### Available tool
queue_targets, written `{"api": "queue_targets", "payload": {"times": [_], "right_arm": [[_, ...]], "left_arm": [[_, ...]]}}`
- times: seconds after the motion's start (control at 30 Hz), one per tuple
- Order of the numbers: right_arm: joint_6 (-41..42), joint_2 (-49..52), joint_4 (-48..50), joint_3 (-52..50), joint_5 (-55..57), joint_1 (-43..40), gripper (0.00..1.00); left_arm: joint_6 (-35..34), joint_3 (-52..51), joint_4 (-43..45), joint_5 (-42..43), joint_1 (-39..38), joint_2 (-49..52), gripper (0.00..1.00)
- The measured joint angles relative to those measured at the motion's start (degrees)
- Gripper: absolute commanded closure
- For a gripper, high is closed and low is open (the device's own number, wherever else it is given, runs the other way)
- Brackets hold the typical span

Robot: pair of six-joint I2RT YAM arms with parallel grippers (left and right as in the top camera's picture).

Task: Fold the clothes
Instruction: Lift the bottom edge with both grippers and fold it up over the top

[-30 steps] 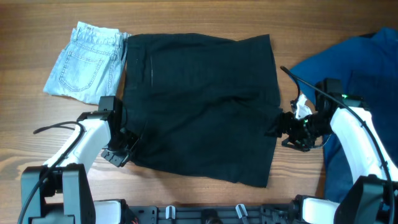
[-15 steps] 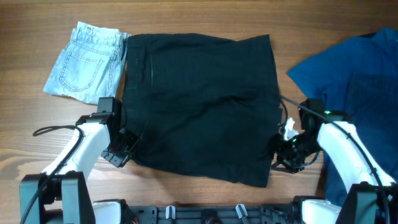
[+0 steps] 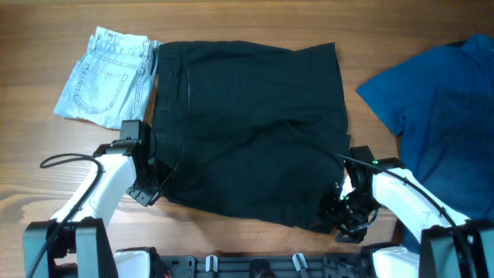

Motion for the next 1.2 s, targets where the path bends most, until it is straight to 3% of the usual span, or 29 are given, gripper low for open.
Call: {"api": "queue_targets", "payload": {"times": [0.03, 0.1, 0.17, 0.4, 0.6, 0.87, 1.2], "right_arm": [[0.63, 0.0, 0.79, -0.35, 0.59, 0.0, 0.5], [1.9, -0.02, 2.27, -0.61, 1.03, 0.0, 0.84], [2.95, -0.02, 3.56, -0.63, 1.03, 0.0, 0.95], [1.92, -0.59, 0.57, 1.44, 1.14, 0.0, 0.96], [-0.15, -9.03, -8.92, 13.75, 1.73, 0.0, 0.96], [0.57, -19.32, -15.61, 36.92, 8.72, 0.0, 0.96], [0.94, -19.39, -20.63, 51.12, 16.52, 0.0, 0.96]], "left_arm": [[0.02, 0.02, 0.0, 0.02, 0.0, 0.0, 0.91], [0.02, 0.02, 0.0, 0.11, 0.0, -0.02, 0.92], [0.24, 0.0, 0.0, 0.15, 0.0, -0.02, 0.93], [2.34, 0.07, -0.13, 1.51, 0.0, -0.04, 0.96], [5.7, 3.65, -5.88, 5.35, 0.0, -2.38, 0.96], [11.13, 15.21, -12.94, 8.17, 0.0, -20.79, 0.96], [19.41, 29.27, -20.74, 7.63, -2.71, -32.7, 0.96]]}}
